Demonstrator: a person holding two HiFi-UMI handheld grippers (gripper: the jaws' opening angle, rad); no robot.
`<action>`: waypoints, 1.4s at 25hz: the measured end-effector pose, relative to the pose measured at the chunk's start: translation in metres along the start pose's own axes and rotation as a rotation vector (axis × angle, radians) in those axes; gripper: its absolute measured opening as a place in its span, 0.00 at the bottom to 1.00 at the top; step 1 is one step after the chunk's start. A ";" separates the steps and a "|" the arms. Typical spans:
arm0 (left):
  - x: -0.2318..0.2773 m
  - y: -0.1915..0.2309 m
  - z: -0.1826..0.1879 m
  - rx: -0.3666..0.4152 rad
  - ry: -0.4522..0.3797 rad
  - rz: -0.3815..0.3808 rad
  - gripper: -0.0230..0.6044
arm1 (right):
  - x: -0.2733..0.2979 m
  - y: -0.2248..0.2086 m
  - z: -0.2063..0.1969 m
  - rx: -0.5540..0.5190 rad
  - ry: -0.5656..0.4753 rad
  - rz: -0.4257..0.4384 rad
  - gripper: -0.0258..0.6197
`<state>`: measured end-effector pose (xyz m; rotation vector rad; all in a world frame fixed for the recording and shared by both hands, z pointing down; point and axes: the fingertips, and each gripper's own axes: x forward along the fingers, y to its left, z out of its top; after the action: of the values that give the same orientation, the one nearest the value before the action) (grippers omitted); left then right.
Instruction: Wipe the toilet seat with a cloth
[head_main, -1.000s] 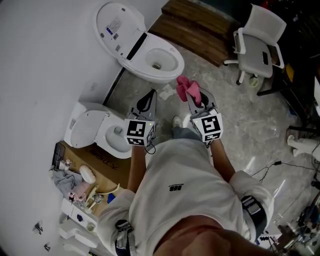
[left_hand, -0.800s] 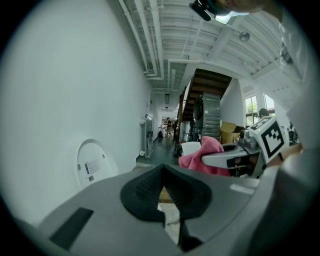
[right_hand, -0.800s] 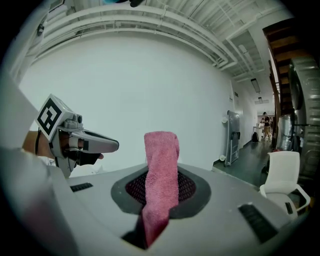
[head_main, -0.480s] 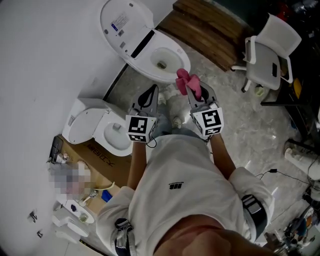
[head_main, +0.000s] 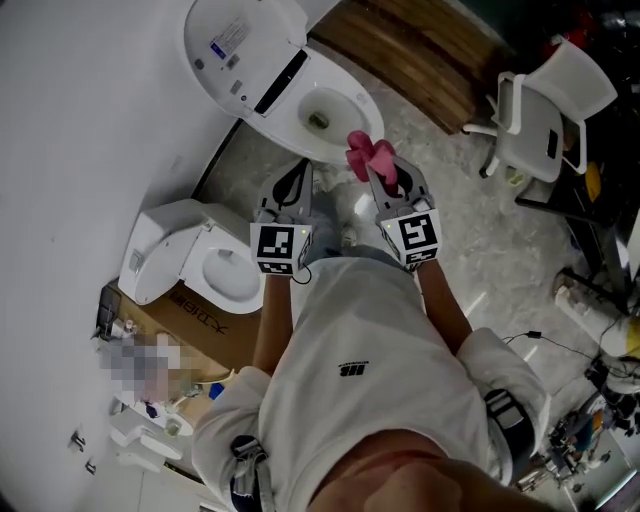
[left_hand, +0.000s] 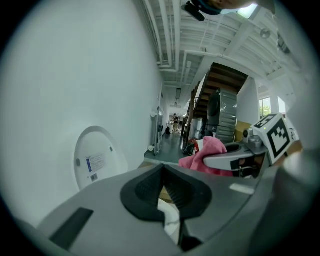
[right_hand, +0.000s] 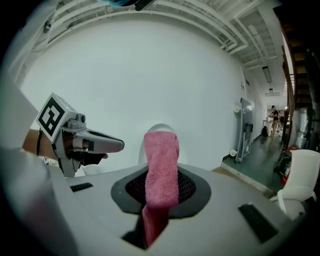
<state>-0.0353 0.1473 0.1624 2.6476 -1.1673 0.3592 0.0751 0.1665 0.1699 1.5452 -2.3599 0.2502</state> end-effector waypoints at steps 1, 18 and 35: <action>0.009 0.011 -0.003 -0.004 0.011 -0.001 0.05 | 0.014 -0.003 -0.003 0.005 0.017 0.006 0.12; 0.121 0.164 -0.104 -0.126 0.206 0.017 0.05 | 0.217 -0.003 -0.082 0.095 0.240 0.130 0.12; 0.187 0.212 -0.240 -0.197 0.300 0.118 0.05 | 0.307 0.008 -0.214 0.123 0.372 0.237 0.12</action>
<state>-0.1026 -0.0491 0.4695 2.2683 -1.1944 0.6051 -0.0119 -0.0285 0.4772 1.1422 -2.2530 0.6846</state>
